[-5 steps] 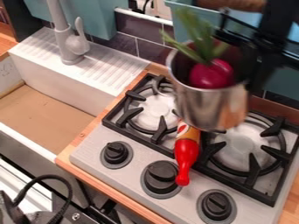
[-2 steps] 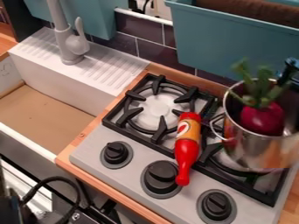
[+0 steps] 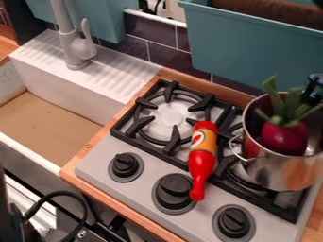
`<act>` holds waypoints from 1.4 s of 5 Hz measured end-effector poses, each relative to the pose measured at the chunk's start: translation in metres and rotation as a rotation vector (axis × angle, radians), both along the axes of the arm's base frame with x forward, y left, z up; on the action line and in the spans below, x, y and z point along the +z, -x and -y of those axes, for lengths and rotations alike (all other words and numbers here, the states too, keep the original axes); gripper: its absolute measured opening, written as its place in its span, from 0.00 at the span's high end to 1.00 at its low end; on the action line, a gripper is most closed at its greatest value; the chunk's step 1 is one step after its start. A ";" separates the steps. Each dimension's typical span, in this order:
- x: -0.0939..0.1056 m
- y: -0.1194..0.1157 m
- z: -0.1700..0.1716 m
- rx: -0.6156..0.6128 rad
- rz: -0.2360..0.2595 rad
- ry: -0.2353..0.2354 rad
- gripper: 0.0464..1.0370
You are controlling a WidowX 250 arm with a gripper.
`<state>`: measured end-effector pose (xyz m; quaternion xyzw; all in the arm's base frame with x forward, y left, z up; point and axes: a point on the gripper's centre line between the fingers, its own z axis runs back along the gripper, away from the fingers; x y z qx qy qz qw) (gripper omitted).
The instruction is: Move the silver pot to the right burner
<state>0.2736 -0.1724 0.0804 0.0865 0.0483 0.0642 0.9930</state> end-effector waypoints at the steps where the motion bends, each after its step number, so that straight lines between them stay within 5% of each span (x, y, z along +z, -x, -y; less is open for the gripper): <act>1: -0.016 0.009 -0.007 -0.004 -0.019 -0.016 0.99; 5: -0.023 0.024 -0.024 -0.011 -0.048 -0.034 0.95; 7: -0.017 0.018 -0.028 0.002 -0.053 -0.041 0.54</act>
